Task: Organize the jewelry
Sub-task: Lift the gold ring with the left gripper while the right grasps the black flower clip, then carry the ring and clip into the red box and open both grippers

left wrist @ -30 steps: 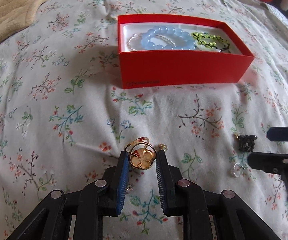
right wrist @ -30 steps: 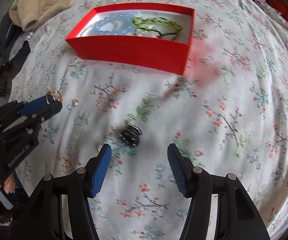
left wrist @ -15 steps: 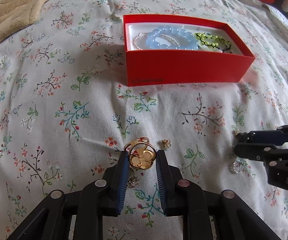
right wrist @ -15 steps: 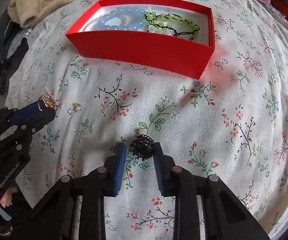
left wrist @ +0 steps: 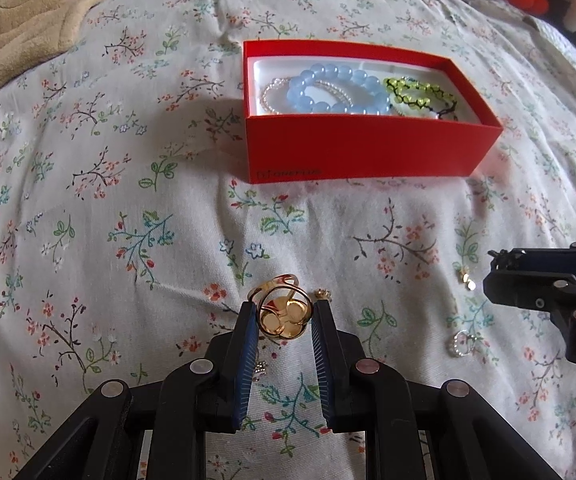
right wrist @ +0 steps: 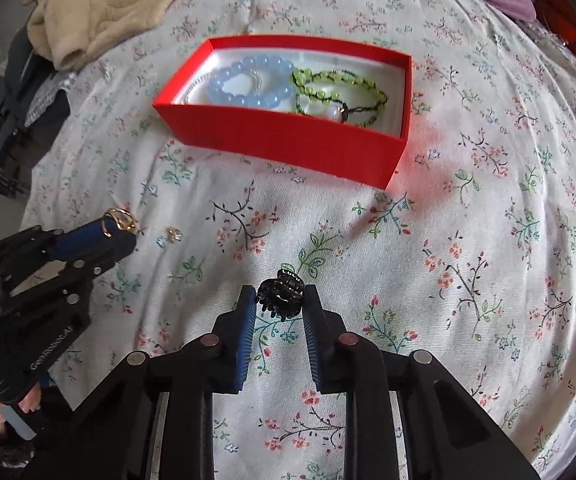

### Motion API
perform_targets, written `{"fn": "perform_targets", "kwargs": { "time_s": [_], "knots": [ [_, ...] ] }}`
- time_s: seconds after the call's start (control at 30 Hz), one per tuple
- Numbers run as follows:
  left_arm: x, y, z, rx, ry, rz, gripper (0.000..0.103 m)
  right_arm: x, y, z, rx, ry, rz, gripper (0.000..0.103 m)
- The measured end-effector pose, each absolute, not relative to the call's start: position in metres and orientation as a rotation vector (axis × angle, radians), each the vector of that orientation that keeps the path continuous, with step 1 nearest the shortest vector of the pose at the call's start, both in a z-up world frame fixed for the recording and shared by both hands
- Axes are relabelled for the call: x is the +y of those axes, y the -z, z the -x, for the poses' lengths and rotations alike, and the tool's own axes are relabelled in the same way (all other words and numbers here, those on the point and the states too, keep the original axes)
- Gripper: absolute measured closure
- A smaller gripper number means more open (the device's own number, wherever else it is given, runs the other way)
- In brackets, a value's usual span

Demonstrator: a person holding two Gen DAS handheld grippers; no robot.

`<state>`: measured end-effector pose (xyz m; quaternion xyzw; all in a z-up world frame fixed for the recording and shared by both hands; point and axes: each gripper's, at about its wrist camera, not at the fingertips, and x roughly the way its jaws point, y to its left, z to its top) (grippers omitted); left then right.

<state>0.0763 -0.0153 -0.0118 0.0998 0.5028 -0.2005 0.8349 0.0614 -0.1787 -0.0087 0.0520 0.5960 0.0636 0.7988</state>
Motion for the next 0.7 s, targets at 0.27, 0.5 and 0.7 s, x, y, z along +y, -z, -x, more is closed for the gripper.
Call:
{"fn": "perform_targets", "kwargs": {
  "time_s": [0.27,0.5,0.7],
  "knots": [
    [-0.020,0.002,-0.077,1.050,0.435,-0.189,0.082,-0.194,-0.007,-0.060,1.249,-0.137,-0.164,0.078],
    [-0.026,-0.012,-0.090,1.027,0.437,-0.138,0.082,-0.206,-0.023,-0.067,1.205,-0.121,-0.208,0.078],
    [-0.039,-0.019,-0.104,0.994,0.456,-0.100,0.082,-0.214,-0.034,-0.081,1.173,-0.111,-0.254,0.078]
  ]
}}
